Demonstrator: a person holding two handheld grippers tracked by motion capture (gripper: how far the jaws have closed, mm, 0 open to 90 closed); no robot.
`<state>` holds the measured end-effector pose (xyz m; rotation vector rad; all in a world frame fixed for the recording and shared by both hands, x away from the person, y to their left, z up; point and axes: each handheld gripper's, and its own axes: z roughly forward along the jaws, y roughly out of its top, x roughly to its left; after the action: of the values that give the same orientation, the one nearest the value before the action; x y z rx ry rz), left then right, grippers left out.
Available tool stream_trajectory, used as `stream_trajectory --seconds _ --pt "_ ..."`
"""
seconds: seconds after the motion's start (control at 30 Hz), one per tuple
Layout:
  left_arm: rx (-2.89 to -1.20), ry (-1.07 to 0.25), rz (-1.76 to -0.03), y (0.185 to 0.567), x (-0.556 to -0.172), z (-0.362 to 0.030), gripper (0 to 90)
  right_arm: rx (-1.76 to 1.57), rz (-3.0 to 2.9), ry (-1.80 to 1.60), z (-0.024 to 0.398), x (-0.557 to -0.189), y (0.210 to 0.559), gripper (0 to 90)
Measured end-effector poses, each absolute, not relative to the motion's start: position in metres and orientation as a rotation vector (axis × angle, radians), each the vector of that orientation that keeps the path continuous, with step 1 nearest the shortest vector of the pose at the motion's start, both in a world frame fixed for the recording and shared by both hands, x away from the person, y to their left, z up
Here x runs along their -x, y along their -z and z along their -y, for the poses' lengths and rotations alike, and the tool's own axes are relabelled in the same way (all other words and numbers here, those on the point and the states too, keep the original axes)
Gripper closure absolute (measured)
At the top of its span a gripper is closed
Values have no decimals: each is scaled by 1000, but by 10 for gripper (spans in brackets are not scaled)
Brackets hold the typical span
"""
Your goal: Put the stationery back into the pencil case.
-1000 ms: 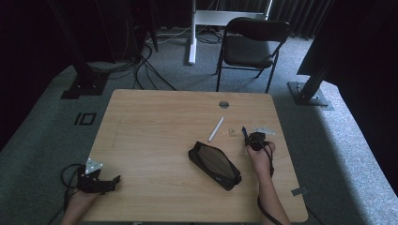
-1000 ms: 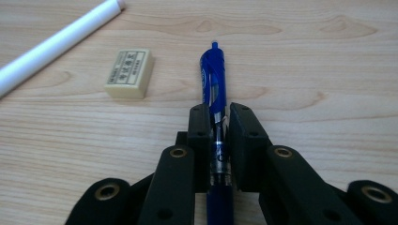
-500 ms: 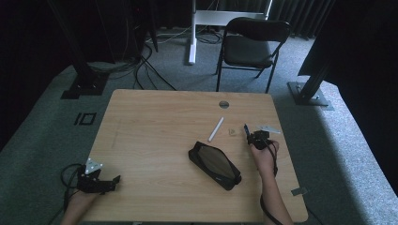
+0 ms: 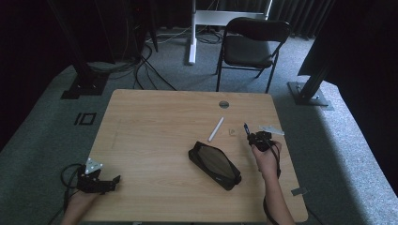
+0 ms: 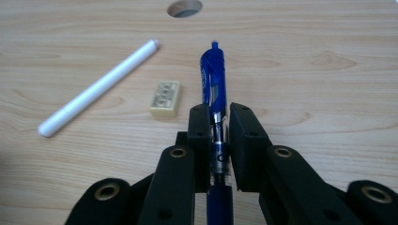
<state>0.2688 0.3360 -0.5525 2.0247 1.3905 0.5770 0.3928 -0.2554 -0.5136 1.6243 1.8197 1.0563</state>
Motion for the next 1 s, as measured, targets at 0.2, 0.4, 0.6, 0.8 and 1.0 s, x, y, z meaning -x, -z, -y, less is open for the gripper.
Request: stream_trajectory --seconds 0.2,0.4,0.6,0.8,1.0 --pt "-2026 -577 -1390 552 -269 -336 2 -1598 -1837 -1089 252 -389 505 793" --pt "-2025 -577 -1390 553 -269 -336 1 -1556 -1857 -1113 248 -383 493 794" --pt "-2025 -577 -1390 552 -269 -336 2 -1523 -1876 -1181 243 -375 483 794" --pt "-2025 -577 -1390 553 -269 -336 2 -1462 -1897 -1248 233 -366 469 793" --pt "-2025 -577 -1391 552 -269 -336 2 -1415 -1925 -1293 224 -359 459 793"
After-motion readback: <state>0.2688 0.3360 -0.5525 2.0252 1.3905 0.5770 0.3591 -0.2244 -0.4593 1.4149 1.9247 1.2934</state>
